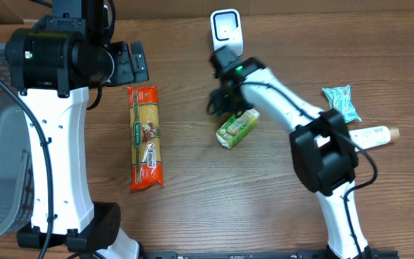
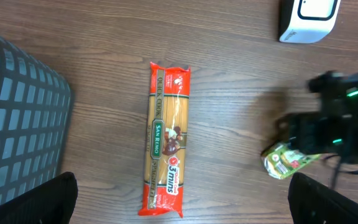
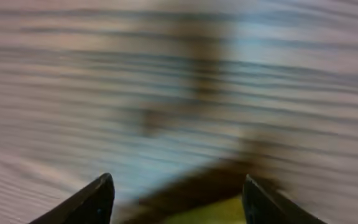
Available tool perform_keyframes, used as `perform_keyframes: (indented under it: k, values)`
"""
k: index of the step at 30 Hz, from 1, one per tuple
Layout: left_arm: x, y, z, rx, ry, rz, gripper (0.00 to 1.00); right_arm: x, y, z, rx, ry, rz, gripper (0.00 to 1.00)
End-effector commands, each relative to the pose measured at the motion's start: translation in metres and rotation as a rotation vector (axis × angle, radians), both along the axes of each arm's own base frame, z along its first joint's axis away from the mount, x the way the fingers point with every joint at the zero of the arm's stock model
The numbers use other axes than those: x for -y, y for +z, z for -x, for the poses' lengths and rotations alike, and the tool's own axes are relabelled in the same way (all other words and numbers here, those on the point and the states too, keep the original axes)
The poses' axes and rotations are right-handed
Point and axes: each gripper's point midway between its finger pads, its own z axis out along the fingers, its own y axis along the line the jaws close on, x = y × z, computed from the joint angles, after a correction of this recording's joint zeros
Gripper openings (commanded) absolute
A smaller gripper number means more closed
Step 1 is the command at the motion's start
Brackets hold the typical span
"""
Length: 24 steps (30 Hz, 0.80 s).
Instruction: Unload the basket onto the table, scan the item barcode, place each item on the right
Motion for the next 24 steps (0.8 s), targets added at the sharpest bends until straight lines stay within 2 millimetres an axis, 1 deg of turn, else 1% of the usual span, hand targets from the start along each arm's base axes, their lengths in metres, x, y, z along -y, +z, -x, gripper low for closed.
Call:
perform_keyframes:
  k: [1, 4, 5, 7, 11, 14, 16, 18, 20, 21, 24]
  values:
    - [-0.002, -0.001, -0.001, -0.004, -0.011, -0.018, 1.0, 0.05, 0.02, -0.025, 0.011, -0.161, 0.045, 0.67]
    - [-0.002, -0.001, -0.001, -0.004, -0.011, -0.017, 0.99, 0.083, 0.025, -0.024, -0.041, -0.219, 0.072, 0.7]
    - [-0.002, -0.001, -0.001, -0.004, -0.011, -0.018, 1.0, 0.091, 0.026, -0.023, -0.06, -0.221, 0.075, 0.7]
    - [-0.002, -0.001, -0.001, -0.004, -0.011, -0.018, 1.0, 0.1, 0.028, -0.015, -0.121, -0.148, 0.034, 0.7]
    - [-0.002, -0.001, -0.001, -0.004, -0.011, -0.018, 1.0, 0.093, 0.034, 0.006, -0.224, 0.034, -0.12, 0.67]
    - [-0.002, -0.001, -0.001, -0.004, -0.011, -0.018, 1.0, 0.086, 0.04, 0.013, -0.237, 0.093, -0.17, 0.67]
    - [-0.002, -0.001, -0.001, -0.004, -0.011, -0.018, 1.0, 0.08, 0.044, 0.015, -0.226, 0.117, -0.169, 0.67]
    - [-0.002, -0.001, -0.001, -0.004, -0.011, -0.018, 1.0, 0.075, 0.046, 0.01, -0.187, 0.139, -0.153, 0.68]
    - [-0.002, -0.001, -0.001, -0.004, -0.011, -0.017, 1.0, 0.07, 0.047, 0.0, -0.129, 0.154, -0.134, 0.69]
    - [-0.002, -0.001, -0.001, -0.004, -0.011, -0.018, 1.0, 0.067, 0.048, -0.008, -0.087, 0.162, -0.127, 0.71]
    - [-0.002, -0.001, -0.001, -0.004, -0.011, -0.018, 1.0, 0.061, 0.048, -0.029, 0.007, 0.173, -0.108, 0.71]
